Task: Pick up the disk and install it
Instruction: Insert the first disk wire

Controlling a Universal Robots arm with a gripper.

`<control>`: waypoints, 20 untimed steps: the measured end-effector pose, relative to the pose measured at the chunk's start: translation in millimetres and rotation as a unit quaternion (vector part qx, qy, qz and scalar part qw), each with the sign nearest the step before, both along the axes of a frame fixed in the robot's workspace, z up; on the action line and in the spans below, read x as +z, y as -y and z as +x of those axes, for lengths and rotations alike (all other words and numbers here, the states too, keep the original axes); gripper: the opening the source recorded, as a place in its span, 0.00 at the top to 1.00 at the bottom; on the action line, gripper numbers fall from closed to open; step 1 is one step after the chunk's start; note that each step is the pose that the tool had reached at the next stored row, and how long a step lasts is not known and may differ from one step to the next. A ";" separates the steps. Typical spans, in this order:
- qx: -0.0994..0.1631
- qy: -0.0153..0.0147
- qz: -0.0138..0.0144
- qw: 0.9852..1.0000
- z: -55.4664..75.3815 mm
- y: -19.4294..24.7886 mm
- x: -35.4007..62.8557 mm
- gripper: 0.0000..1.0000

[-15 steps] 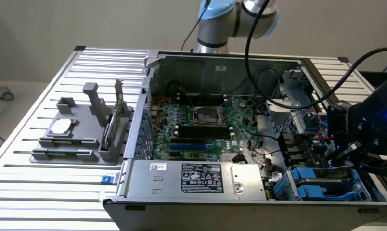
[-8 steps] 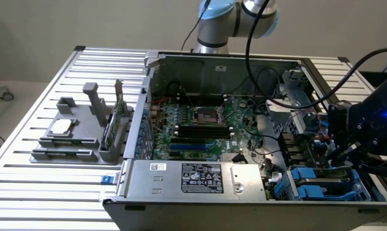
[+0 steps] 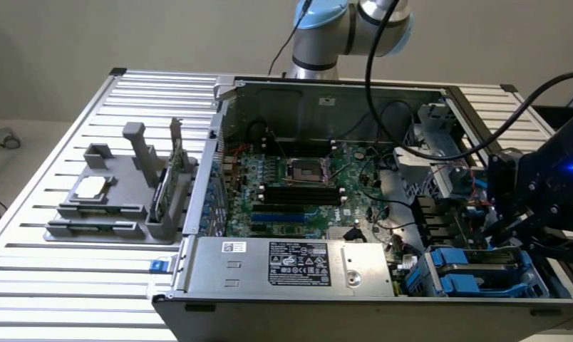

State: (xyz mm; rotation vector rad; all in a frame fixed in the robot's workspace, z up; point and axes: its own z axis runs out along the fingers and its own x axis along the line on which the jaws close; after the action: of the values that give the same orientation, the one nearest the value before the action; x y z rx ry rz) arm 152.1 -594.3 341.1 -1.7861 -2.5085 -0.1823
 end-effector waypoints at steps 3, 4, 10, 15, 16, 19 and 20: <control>-0.011 -0.001 0.000 1.000 0.0 0.0 0.5 0.83; -0.014 -0.001 0.001 1.000 0.1 0.1 0.7 0.83; -0.035 -0.004 0.005 0.999 0.0 0.7 5.0 0.83; -0.047 -0.006 0.006 0.999 0.0 4.2 12.7 0.83; -0.048 -0.006 0.006 0.999 0.0 5.8 13.4 0.83; -0.050 -0.007 0.006 0.999 0.0 11.9 14.0 0.83; -0.051 -0.007 0.006 0.999 0.0 13.9 13.9 0.83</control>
State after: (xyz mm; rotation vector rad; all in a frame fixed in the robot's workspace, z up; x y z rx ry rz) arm 152.1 -608.2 354.9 -1.9057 -2.4038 -0.1892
